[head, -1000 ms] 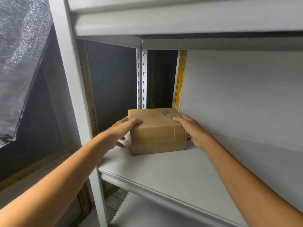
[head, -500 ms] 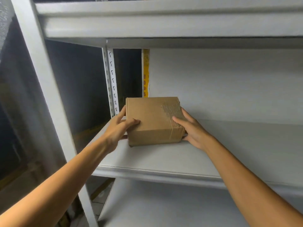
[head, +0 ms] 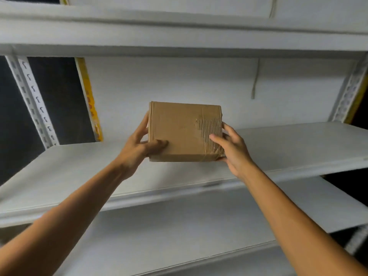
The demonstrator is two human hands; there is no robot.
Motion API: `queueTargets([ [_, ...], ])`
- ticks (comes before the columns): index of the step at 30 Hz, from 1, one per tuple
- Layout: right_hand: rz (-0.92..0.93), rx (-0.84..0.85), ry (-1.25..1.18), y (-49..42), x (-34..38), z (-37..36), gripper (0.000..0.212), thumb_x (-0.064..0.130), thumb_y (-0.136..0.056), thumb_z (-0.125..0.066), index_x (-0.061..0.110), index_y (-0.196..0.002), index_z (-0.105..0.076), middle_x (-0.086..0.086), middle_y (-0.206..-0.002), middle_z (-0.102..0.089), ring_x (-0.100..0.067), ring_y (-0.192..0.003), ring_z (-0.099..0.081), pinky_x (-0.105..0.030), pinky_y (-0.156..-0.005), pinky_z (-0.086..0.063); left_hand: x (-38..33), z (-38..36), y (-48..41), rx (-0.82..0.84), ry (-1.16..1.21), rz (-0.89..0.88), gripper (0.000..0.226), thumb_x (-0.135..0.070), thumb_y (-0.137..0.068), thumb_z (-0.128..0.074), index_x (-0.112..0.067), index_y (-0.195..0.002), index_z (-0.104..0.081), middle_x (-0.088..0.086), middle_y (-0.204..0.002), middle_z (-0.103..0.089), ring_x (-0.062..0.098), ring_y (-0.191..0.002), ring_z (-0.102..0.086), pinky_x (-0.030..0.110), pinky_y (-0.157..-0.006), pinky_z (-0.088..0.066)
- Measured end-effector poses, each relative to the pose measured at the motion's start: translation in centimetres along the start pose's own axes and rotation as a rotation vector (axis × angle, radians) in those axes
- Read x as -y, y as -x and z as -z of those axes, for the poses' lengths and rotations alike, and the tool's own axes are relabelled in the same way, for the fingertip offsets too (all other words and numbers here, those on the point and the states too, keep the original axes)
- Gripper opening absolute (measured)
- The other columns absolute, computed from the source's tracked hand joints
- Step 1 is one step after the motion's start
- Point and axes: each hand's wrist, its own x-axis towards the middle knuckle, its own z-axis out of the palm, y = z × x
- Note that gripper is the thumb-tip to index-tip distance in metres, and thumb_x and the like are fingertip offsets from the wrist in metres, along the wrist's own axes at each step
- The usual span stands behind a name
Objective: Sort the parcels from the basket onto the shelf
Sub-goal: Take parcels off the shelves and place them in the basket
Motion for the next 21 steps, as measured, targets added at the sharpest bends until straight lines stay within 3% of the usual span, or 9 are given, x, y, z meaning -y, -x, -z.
queueTargets([
  [4,0.028,-0.122,0.019,2.9,2.6,8.2,0.027,0.010,-0.088,-0.066,0.019,-0.113,-0.064,0.010,-0.089,-0.075,-0.008,-0.080,-0.071,-0.024,-0.054,-0.054,-1.4,-7.9,-1.2,0.063,0.060,-0.042,0.088,-0.039,-0.063,-0.080,-0.059,-0.136,-0.033,-0.010,-0.131,-0.054,0.009,-0.103,-0.064,0.030,-0.078,-0.056],
  [10,0.060,-0.332,0.115,8.9,6.0,19.3,0.027,0.014,-0.087,-0.067,0.018,-0.114,-0.064,0.005,-0.099,-0.073,-0.007,-0.083,-0.071,-0.023,-0.058,-0.054,-2.5,-20.4,-1.8,0.167,0.208,-0.046,0.078,-0.033,-0.061,-0.084,-0.052,-0.126,-0.046,-0.006,-0.127,-0.055,0.014,-0.097,-0.067,0.024,-0.065,-0.054],
  [15,0.051,-0.504,0.204,14.8,7.6,27.0,0.031,0.017,-0.087,-0.068,0.019,-0.118,-0.061,0.002,-0.109,-0.070,-0.014,-0.097,-0.069,-0.035,-0.078,-0.058,-2.4,-30.0,-1.5,0.324,0.336,0.001,0.077,-0.035,-0.055,-0.085,-0.051,-0.121,-0.049,-0.009,-0.124,-0.058,0.016,-0.097,-0.068,0.025,-0.066,-0.055],
  [21,0.004,-0.729,0.214,22.4,7.4,33.8,0.023,0.018,-0.089,-0.066,0.028,-0.109,-0.062,0.016,-0.096,-0.072,-0.001,-0.084,-0.069,-0.022,-0.057,-0.055,-2.1,-40.3,-0.9,0.571,0.374,0.050,0.078,-0.034,-0.062,-0.082,-0.053,-0.127,-0.044,-0.009,-0.127,-0.056,0.009,-0.105,-0.063,0.024,-0.069,-0.054],
])
